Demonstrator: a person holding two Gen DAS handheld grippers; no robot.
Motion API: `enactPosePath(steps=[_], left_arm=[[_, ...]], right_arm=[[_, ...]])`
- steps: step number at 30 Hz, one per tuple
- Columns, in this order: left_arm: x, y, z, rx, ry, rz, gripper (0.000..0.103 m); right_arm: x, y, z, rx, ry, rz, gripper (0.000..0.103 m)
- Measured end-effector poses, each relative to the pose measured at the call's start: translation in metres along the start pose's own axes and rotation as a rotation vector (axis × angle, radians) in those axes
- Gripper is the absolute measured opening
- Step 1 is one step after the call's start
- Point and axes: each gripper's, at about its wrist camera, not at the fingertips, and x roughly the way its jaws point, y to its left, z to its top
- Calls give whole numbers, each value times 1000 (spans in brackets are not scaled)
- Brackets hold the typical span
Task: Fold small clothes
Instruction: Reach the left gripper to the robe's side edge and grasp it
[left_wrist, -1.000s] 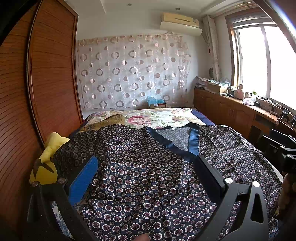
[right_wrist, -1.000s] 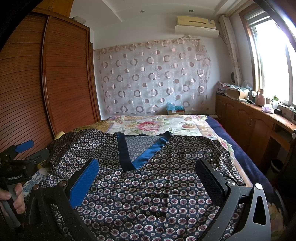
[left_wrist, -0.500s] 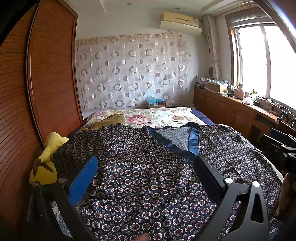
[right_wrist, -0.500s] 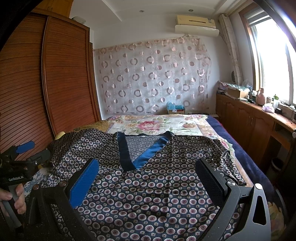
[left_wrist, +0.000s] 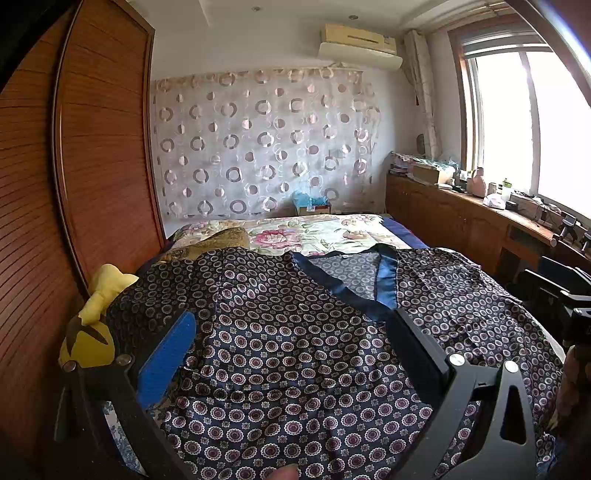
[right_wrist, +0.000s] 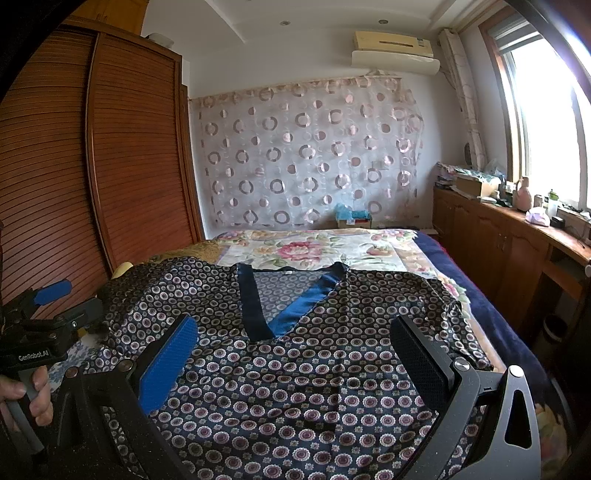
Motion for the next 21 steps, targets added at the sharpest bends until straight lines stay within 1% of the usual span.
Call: enactPosePath(steps=[8,21], left_arm=[[3,6,-6,-2,21,3,103],[14,32,-21,-30,66,23,103]], right_arm=[[5,3,-3,-7,15,22,103],[18,10,-7,-31,52,45,103]])
